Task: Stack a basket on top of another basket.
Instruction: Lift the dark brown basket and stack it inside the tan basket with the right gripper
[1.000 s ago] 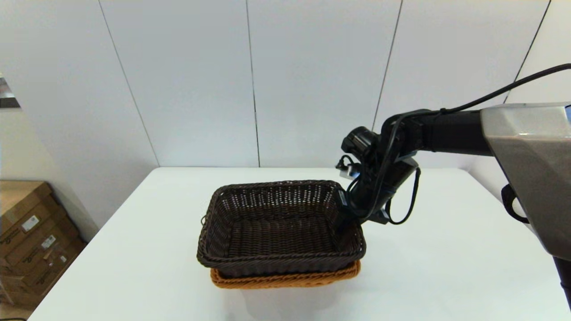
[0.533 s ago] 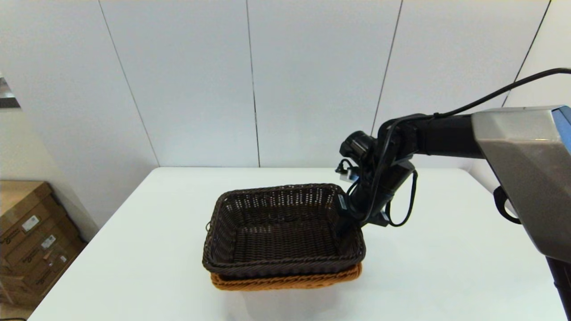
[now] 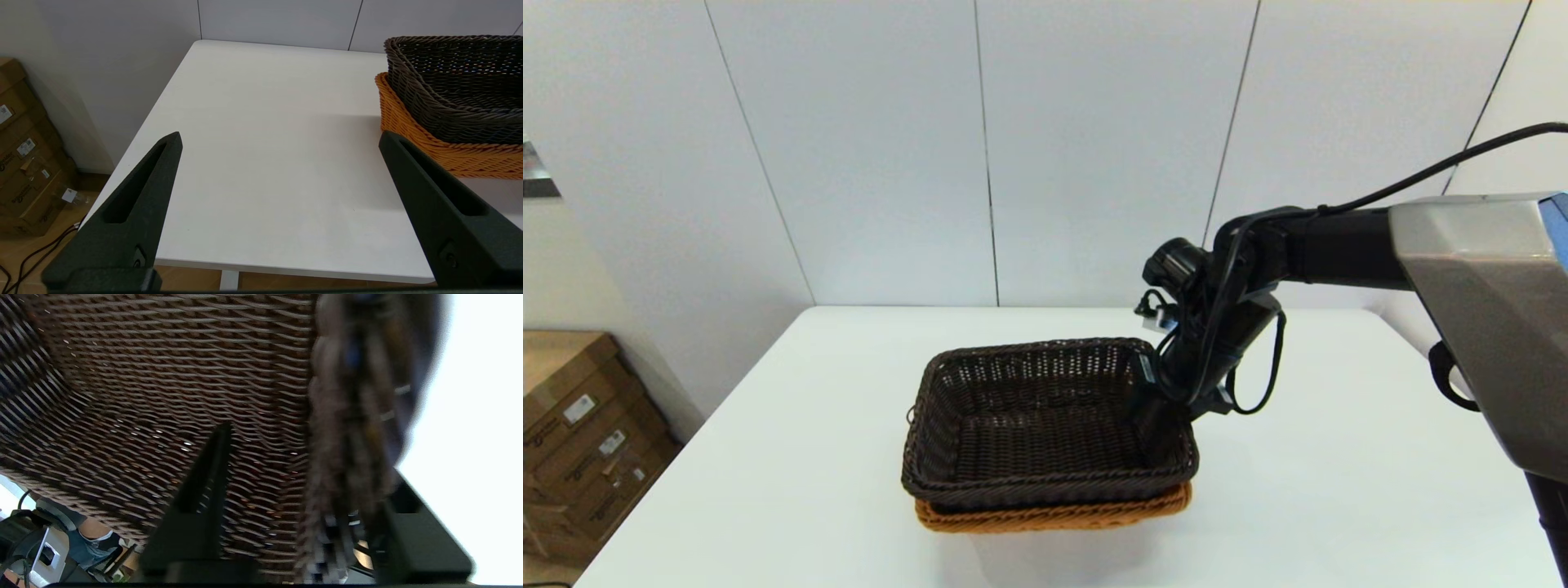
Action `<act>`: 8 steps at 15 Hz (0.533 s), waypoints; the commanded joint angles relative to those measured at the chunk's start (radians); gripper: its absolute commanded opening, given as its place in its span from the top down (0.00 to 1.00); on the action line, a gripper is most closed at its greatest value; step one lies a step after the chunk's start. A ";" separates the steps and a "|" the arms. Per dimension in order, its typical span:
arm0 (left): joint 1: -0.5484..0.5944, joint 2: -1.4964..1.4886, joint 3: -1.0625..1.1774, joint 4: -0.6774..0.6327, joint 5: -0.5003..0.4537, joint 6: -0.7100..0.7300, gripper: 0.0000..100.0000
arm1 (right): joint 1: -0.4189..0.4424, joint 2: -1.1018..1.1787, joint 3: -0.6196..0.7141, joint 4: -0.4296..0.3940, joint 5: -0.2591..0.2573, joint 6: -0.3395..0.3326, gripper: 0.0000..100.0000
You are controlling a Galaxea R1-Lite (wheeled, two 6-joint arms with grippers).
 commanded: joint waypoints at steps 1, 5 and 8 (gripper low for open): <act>-0.001 -0.002 0.000 0.000 0.000 -0.001 0.00 | 0.000 -0.042 -0.006 0.006 0.002 0.001 0.00; 0.001 -0.002 0.000 0.000 0.000 -0.001 0.00 | 0.001 -0.075 -0.007 0.006 0.002 0.003 0.00; -0.001 -0.002 0.000 0.000 0.001 -0.001 0.00 | 0.003 -0.127 -0.017 0.006 0.002 0.005 0.00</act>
